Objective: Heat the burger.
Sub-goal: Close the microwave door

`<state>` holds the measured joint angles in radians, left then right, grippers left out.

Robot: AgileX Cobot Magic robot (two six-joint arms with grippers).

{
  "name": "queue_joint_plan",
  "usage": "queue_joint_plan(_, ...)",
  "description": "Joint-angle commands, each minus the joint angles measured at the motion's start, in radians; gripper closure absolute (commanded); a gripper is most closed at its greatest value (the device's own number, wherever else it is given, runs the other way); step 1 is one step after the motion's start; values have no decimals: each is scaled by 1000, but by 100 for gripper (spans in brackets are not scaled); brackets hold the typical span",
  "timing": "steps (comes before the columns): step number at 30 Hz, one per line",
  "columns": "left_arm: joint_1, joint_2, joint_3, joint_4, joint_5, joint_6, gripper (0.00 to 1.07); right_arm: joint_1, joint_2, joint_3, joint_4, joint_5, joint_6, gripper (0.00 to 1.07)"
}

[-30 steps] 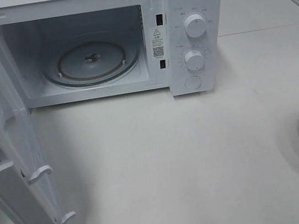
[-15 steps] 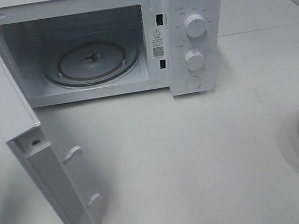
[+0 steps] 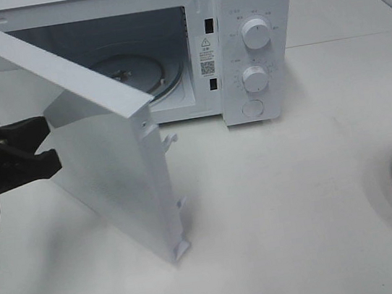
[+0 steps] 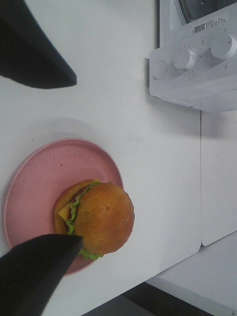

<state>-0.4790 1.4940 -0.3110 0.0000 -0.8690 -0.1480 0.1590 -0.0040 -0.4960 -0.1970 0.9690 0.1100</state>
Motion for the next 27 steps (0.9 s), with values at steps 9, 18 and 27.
queue_joint_plan(9, -192, 174, -210, -249, -8, 95, 107, -5, -25, 2, -5, -8, 3, 31)
queue_joint_plan(18, -285, 299, -378, -449, -5, 219, 107, -5, -25, 2, -5, -8, 3, 31)
queue_joint_plan(27, -296, 396, -554, -560, 50, 335, 107, -5, -25, 2, -5, -8, 3, 32)
